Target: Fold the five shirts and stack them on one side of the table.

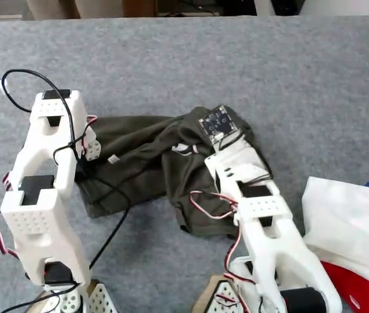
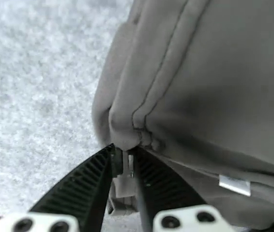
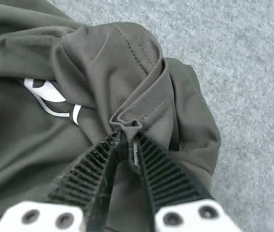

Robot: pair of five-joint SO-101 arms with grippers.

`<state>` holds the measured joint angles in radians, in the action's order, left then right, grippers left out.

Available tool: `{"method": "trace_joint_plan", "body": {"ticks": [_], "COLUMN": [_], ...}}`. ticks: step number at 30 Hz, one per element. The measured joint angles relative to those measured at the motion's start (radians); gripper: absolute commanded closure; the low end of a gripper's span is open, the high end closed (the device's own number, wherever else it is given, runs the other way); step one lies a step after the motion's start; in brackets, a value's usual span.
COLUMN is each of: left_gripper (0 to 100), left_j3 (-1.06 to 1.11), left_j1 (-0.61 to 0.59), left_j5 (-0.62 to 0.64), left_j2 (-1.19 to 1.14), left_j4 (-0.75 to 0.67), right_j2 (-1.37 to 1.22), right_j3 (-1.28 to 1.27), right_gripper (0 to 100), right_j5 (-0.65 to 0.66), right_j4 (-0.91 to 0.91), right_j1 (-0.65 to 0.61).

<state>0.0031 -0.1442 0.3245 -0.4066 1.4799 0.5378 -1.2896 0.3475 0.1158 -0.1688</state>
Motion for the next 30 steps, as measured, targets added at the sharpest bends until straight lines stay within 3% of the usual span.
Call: {"method": "trace_joint_plan", "body": {"ticks": [14,26,30], "left_gripper": [98,98,98], "left_j3": [-0.152,-0.209,-0.222], "left_j1": [0.037,0.061,0.087], "left_j5": [-0.002,0.000,0.002], "left_j2": [0.025,0.411,0.549], "left_j4": [-0.014,0.051,0.061], "right_j2": [0.000,0.075,0.242], "right_j3": [0.000,0.075,0.175], "right_gripper": [99.5,99.5,99.5], "right_j5": [0.000,-0.035,-0.051], "right_j4": [0.000,0.012,0.152], "right_j1": [0.000,0.000,0.035]}}
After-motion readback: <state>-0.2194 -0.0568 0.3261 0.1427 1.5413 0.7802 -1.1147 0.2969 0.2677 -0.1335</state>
